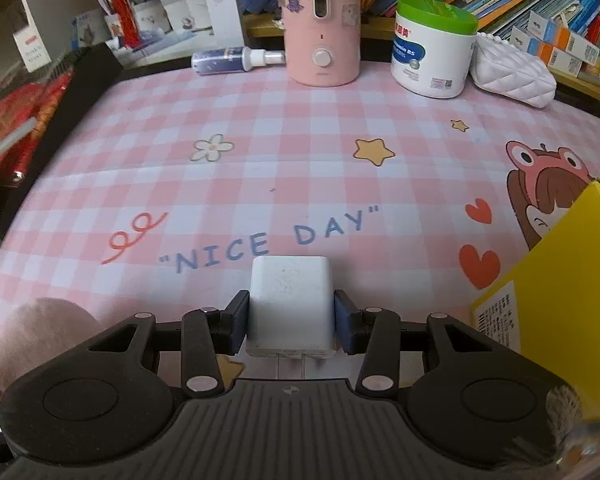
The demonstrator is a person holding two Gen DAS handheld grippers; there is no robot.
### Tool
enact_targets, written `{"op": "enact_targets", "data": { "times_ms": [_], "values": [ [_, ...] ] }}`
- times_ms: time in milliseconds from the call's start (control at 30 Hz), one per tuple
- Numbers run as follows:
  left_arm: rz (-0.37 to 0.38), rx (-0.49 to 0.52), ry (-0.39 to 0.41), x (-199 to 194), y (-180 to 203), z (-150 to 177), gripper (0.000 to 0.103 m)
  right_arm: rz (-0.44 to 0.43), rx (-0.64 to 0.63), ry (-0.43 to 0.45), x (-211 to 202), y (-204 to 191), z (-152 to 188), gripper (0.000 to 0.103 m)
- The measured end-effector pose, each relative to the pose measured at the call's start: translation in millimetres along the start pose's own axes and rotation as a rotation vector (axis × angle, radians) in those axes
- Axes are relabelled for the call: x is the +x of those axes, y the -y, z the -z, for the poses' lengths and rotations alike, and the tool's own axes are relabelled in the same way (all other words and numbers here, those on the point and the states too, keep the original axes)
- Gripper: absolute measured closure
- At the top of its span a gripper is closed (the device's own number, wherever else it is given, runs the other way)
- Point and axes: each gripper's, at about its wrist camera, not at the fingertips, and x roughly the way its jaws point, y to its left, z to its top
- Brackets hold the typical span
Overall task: Organize objects
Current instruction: 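Carry the pink pig and white charger over the yellow box with both grippers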
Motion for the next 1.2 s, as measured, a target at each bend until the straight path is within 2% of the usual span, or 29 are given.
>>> {"op": "enact_targets", "data": {
  "times_ms": [267,433,900,1200],
  "values": [
    [-0.010,-0.027,0.062,-43.6,-15.6,9.6,0.025,-0.048,-0.018,0.069,-37.1,-7.0,11.0,0.062],
    [-0.013,-0.021,0.086,-68.2,-21.0,22.4,0.025,-0.082,-0.036,0.089,-65.4,-10.2,30.2,0.062],
    [-0.004,-0.005,0.115,-127.3,-36.7,69.1,0.025,-0.108,-0.090,0.098,-130.2,-14.4,103.8,0.062],
    [0.004,0.000,0.113,-170.6,-49.9,112.7,0.024,-0.117,-0.114,0.091,-167.8,-22.3,159.1,0.062]
  ]
}}
